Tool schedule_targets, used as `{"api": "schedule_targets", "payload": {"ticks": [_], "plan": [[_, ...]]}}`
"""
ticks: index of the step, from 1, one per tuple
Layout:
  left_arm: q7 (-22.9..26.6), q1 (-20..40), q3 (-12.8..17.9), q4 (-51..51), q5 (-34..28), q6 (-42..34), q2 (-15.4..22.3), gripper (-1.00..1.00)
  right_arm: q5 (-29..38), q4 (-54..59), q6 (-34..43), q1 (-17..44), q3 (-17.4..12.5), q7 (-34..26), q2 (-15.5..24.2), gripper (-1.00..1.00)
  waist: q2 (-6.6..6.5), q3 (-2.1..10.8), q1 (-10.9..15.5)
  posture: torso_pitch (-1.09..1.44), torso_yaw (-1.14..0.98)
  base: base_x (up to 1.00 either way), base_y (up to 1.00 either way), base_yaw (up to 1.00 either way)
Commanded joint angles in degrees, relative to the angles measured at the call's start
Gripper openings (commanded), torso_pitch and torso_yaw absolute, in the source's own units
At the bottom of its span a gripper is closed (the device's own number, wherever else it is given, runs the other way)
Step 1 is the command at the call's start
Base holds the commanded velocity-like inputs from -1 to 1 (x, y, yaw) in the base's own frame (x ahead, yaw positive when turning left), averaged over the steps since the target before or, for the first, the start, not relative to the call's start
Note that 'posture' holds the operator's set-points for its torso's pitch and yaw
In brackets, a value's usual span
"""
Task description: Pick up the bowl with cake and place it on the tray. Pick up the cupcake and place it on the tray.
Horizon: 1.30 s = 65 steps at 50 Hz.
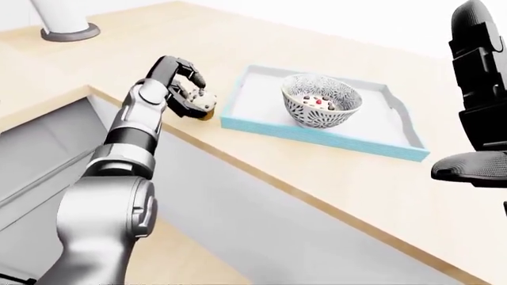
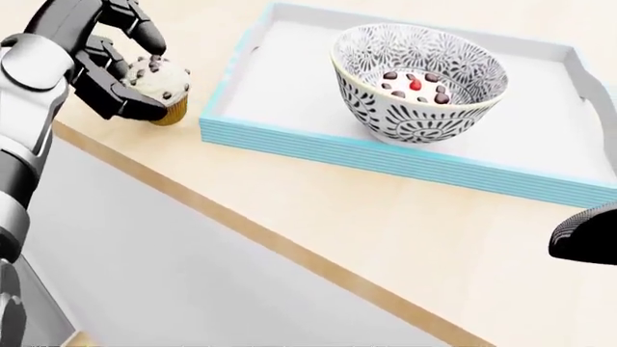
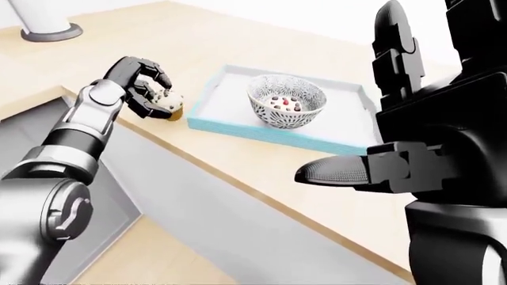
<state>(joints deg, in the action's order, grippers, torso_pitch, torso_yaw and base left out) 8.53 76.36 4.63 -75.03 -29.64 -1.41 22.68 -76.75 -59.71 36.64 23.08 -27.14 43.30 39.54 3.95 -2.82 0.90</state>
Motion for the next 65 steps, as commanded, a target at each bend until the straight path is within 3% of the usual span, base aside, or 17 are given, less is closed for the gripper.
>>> {"api": "schedule_targets", "payload": {"ticks": [1,6,12,29,50,65], "plan": [[-1.62,3.75,0.47,3.27,0.48,1.08,0.94,-1.0,1.14,0.0,-1.09,1.06,-0.59,-0.36,0.47,1.0,-0.19,1.68,-0.02,0.0,0.0,0.0,0.0,0.0],[-3.43,5.68,0.99,3.44,1.12,0.61,1.34,-1.0,1.74,-0.06,-0.83,1.13,-0.39,-0.7,-0.09,1.0,-0.06,1.57,0.03,0.0,0.0,0.0,0.0,0.0],[-1.99,7.82,1.39,4.25,3.03,-0.49,0.85,-1.0,2.05,-0.13,-0.55,1.37,-0.11,-0.64,-0.48,1.0,-0.04,1.49,0.17,0.0,0.0,0.0,0.0,0.0],[-1.77,10.75,0.48,4.33,6.26,-1.59,-3.98,-1.0,-0.42,-0.17,-1.35,1.64,-1.11,1.03,1.29,1.0,0.37,1.38,0.35,0.0,0.0,0.0,0.0,0.0],[-3.42,11.0,-0.45,2.66,6.37,-0.66,-9.21,-1.0,0.57,0.1,-1.7,0.87,-1.04,0.22,0.71,1.0,0.78,1.57,0.29,0.0,0.0,0.0,0.0,0.0],[-9.55,10.26,-0.44,1.53,5.86,0.58,-12.65,-1.0,-0.66,-0.09,-2.01,1.05,-1.53,1.11,1.37,1.0,0.91,1.57,0.29,0.0,0.0,0.0,0.0,0.0]]}}
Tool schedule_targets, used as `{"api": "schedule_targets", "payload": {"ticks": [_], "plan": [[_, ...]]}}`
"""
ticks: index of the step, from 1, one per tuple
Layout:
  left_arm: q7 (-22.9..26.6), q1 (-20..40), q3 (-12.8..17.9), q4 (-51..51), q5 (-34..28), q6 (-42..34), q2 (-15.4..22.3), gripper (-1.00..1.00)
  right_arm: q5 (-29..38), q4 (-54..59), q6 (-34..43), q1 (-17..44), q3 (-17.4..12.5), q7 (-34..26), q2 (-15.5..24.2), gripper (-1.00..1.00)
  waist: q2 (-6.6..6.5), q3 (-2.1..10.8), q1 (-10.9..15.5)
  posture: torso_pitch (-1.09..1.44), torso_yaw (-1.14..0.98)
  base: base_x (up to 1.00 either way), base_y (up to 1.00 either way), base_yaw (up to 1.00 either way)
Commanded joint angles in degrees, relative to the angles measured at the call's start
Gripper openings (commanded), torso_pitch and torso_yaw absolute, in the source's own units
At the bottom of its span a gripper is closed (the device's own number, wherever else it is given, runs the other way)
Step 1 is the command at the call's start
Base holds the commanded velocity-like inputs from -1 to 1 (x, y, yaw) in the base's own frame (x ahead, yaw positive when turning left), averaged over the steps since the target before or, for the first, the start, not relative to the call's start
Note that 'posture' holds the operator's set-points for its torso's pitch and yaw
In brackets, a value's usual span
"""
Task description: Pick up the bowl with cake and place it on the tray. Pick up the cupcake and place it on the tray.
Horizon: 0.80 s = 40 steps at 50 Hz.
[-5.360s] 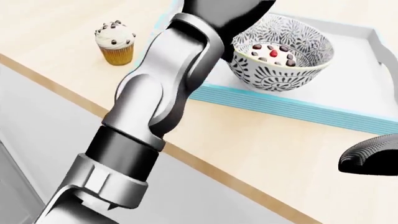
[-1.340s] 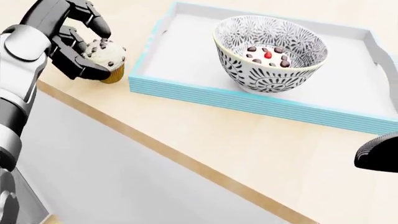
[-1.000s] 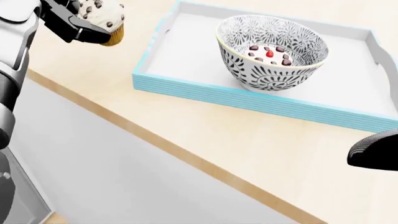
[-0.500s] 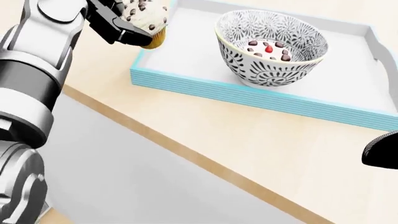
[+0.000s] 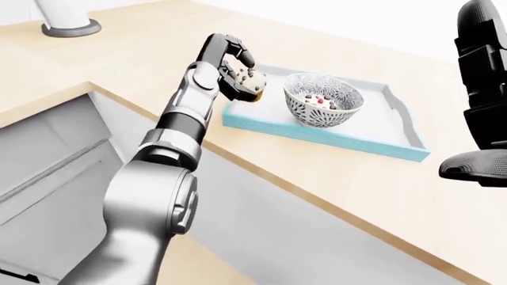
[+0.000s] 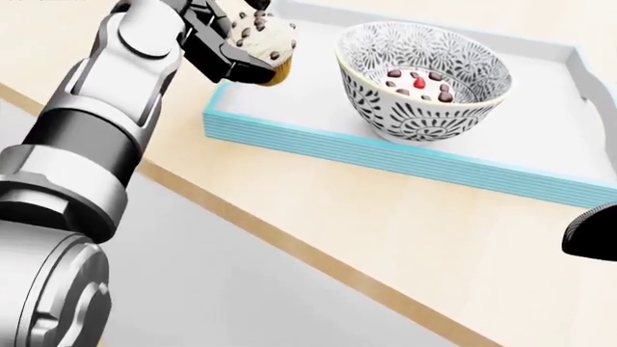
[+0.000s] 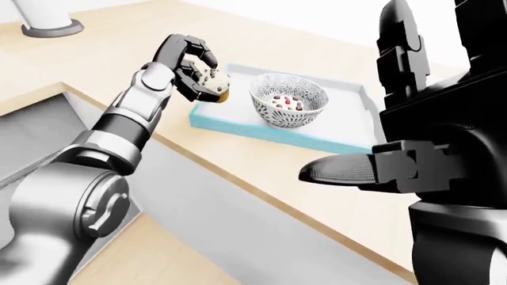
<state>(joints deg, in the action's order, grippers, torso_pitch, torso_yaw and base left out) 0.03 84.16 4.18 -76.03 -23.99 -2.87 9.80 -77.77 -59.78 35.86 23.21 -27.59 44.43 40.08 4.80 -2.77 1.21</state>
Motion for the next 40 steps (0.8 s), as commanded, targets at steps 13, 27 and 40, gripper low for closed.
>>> {"api": "schedule_targets", "payload": {"ticks": [13,27,40], "plan": [[-1.89,1.11,-0.66,2.14,-1.16,2.15,-1.24,-0.6,0.56,-0.03,-1.48,0.46,-1.3,-0.3,0.67,1.0,0.22,1.5,0.0,0.0,0.0,0.0,0.0,0.0],[-2.66,0.15,-0.59,1.93,-1.69,2.65,-1.88,-0.18,0.46,-0.22,-1.98,-0.23,-1.85,-0.42,0.65,1.0,0.26,1.51,0.03,0.0,0.0,0.0,0.0,0.0],[-3.28,-1.99,-0.55,1.83,-1.63,3.98,-2.74,-0.05,-0.08,-0.06,-2.41,-0.34,-2.33,-0.03,1.15,1.0,0.3,1.56,0.04,0.0,0.0,0.0,0.0,0.0]]}}
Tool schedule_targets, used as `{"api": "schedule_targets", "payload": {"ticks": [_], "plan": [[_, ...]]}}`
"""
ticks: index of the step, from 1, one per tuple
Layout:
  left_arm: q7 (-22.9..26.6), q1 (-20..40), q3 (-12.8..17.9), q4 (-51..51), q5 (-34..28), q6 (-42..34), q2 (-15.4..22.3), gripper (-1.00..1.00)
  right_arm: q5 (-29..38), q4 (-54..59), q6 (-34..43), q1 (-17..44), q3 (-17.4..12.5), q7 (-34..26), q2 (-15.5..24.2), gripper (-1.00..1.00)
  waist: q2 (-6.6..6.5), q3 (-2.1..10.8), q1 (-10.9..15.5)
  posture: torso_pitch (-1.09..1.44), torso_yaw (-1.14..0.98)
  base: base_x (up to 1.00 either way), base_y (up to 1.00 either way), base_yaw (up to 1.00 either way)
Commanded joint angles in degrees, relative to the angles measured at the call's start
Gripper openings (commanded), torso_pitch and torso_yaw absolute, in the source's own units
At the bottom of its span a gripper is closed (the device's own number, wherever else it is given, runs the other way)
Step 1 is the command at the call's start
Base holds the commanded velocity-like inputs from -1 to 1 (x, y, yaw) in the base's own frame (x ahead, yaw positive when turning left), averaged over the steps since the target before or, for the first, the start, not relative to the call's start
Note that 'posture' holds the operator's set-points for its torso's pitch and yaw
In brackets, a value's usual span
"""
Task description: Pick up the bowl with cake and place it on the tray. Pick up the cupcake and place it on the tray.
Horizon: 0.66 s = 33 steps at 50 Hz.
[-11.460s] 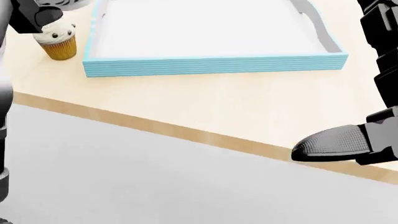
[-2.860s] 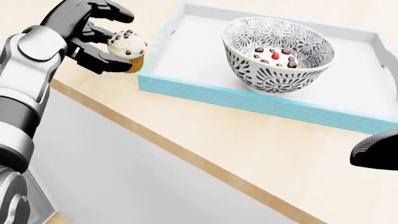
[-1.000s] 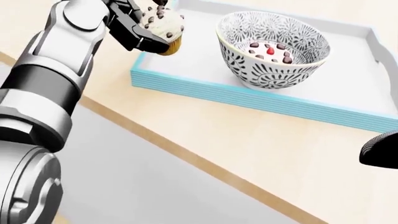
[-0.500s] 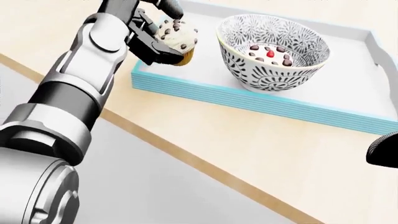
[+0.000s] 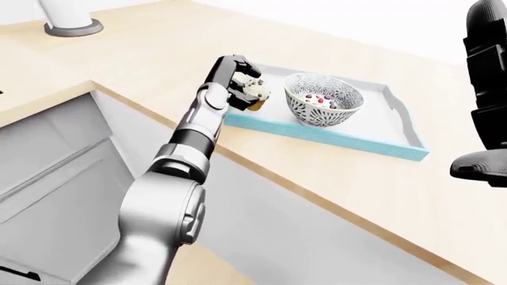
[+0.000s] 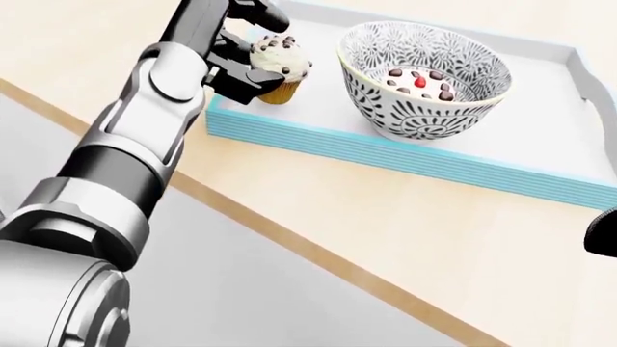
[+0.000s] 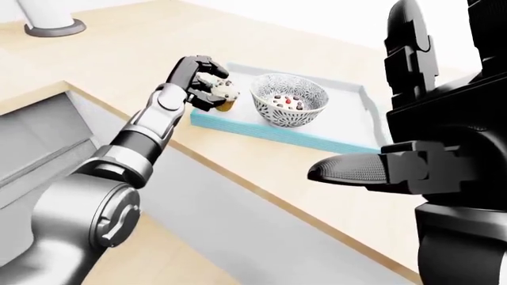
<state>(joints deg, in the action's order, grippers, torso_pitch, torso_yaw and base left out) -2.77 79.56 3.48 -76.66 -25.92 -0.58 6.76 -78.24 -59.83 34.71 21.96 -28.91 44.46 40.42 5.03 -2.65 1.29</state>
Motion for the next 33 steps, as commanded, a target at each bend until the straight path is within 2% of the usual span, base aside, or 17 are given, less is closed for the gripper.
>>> {"api": "schedule_targets", "payload": {"ticks": [1,12,17,27,33], "plan": [[-0.56,2.58,0.15,2.47,0.33,1.83,0.27,-0.04,0.3,-0.01,-1.27,0.98,-0.98,0.05,0.88,1.0,0.07,1.46,-0.03,0.0,0.0,0.0,0.0,0.0],[-0.4,1.75,-0.02,2.64,0.57,2.42,-0.03,0.21,-0.14,0.4,-1.55,1.27,-1.11,0.39,1.43,1.0,0.1,1.47,-0.02,0.0,0.0,0.0,0.0,0.0],[-0.14,1.95,0.02,2.95,0.73,2.29,0.3,0.24,-0.53,0.31,-1.68,1.25,-1.31,0.7,1.63,1.0,0.09,1.48,-0.01,0.0,0.0,0.0,0.0,0.0],[1.97,4.71,0.62,4.89,1.94,0.9,4.49,0.26,-1.97,0.07,-2.11,2.16,-1.06,2.35,2.9,1.0,-0.07,1.33,-0.11,0.0,0.0,0.0,0.0,0.0],[3.26,3.92,1.14,6.54,3.43,0.87,7.09,0.29,-2.96,0.17,-2.4,2.74,-1.22,3.08,3.96,1.0,-0.32,1.27,-0.11,0.0,0.0,0.0,0.0,0.0]]}}
